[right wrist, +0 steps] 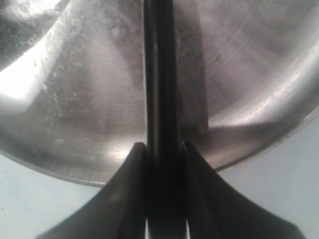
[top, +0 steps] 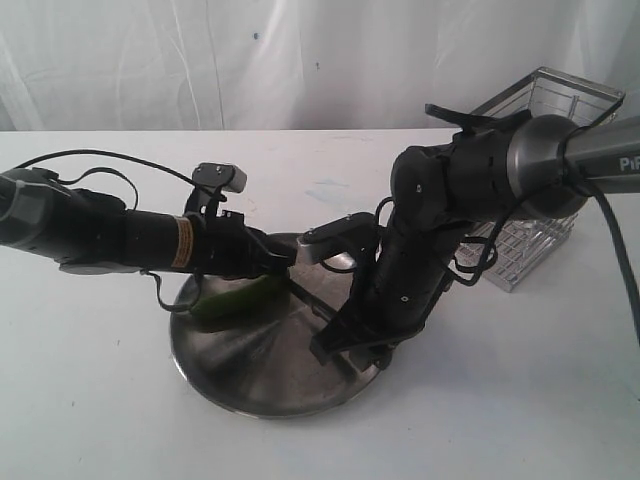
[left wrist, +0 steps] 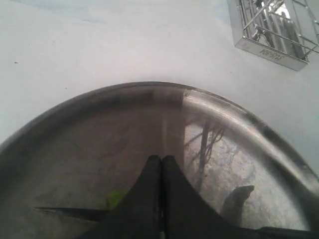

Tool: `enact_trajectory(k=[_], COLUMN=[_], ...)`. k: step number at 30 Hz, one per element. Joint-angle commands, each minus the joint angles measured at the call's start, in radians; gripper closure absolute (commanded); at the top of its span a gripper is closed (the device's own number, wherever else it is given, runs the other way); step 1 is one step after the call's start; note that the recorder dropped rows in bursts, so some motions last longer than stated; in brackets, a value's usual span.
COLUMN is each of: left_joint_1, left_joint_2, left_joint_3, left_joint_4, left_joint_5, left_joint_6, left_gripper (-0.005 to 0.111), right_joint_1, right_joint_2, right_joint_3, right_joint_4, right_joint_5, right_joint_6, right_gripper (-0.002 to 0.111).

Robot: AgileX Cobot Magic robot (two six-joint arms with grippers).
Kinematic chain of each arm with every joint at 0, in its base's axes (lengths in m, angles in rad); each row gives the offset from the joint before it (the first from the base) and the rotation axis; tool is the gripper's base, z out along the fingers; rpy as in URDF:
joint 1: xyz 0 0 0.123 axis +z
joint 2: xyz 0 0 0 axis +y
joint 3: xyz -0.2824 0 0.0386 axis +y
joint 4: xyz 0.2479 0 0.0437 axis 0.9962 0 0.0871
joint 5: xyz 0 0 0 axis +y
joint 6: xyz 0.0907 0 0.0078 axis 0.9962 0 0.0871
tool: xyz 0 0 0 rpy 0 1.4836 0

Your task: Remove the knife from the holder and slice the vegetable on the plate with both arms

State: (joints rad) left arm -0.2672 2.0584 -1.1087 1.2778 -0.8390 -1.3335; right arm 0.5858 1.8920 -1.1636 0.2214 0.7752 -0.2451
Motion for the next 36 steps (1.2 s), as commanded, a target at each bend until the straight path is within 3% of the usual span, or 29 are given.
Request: enact_trajectory(k=[1,9,18,24,36], left_joint_1=[-0.004,-0.057,-0.136,-0.144,-0.135], left_joint_2=[-0.009,-0.009,-0.009,-0.011,-0.014], left_joint_3=[0.005,0.079,0.085,0.085,0.084], left_joint_4=[0.000,-0.076,-0.017,0.012,0.005], left_joint_5=[-0.090,0.099,0.227,0.204,0.203], left_joint_6=[-0.001,0.065,0.021,-0.110,-0.177], left_gripper=[0.107,0.107,0.107,0.107,0.107], right_joint_1=[-0.005,-0.005,-0.005,-0.005,-0.005], right_joint_2=[0.004,0.004,0.004,0.004,0.004], right_joint_3=[0.001,0.001,0.001,0.001,0.001], right_joint_4=[0.006,0.006,0.004,0.004,0.004], right_joint_5=[-0.014,-0.018,-0.020,0.092,0.173], right_joint_6=[-0.011,0.024,0.049,0.054,0.067], right_gripper=[0.108,0.108,0.108,0.108,0.108])
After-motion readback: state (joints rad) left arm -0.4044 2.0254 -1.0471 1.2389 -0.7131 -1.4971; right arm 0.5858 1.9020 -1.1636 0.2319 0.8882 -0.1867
